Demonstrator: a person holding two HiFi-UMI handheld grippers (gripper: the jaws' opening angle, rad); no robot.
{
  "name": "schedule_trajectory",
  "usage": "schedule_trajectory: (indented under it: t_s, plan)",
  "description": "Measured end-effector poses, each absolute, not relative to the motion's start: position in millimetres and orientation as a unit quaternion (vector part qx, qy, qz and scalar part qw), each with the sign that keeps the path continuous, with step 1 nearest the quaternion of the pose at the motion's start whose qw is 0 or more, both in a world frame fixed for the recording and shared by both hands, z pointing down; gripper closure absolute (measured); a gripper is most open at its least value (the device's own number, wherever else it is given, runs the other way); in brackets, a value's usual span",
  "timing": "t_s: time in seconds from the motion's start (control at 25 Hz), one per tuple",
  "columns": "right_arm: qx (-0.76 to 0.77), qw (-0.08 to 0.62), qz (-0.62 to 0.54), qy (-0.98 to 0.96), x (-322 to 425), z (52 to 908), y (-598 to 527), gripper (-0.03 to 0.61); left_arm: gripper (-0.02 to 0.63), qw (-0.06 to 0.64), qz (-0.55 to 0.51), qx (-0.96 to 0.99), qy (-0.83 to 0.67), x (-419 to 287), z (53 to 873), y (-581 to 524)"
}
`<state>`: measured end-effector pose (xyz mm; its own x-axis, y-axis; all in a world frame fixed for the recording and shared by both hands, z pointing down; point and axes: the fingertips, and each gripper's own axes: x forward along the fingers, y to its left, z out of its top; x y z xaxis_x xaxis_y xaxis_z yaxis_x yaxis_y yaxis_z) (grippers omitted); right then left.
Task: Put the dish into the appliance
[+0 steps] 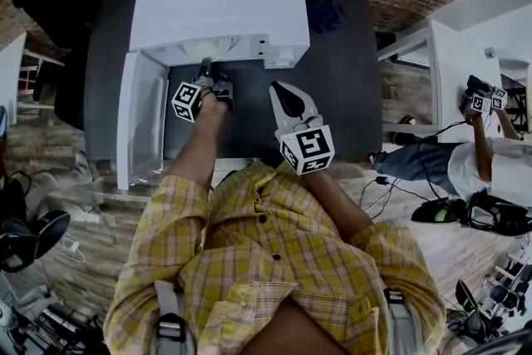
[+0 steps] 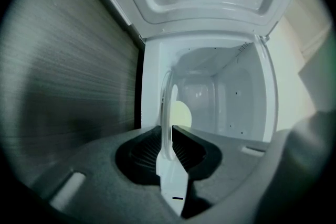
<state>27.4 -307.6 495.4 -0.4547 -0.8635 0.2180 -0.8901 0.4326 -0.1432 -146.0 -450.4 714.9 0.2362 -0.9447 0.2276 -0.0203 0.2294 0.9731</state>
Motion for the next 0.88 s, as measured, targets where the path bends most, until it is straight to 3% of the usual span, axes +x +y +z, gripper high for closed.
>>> schedule_trajectory:
  t_s: [0.88]
  plan:
    - [0.502, 0.043, 0.108, -0.857, 1, 481, -273, 0.575, 0.528, 0.623, -0.385, 0.508, -0.454, -157, 692, -409]
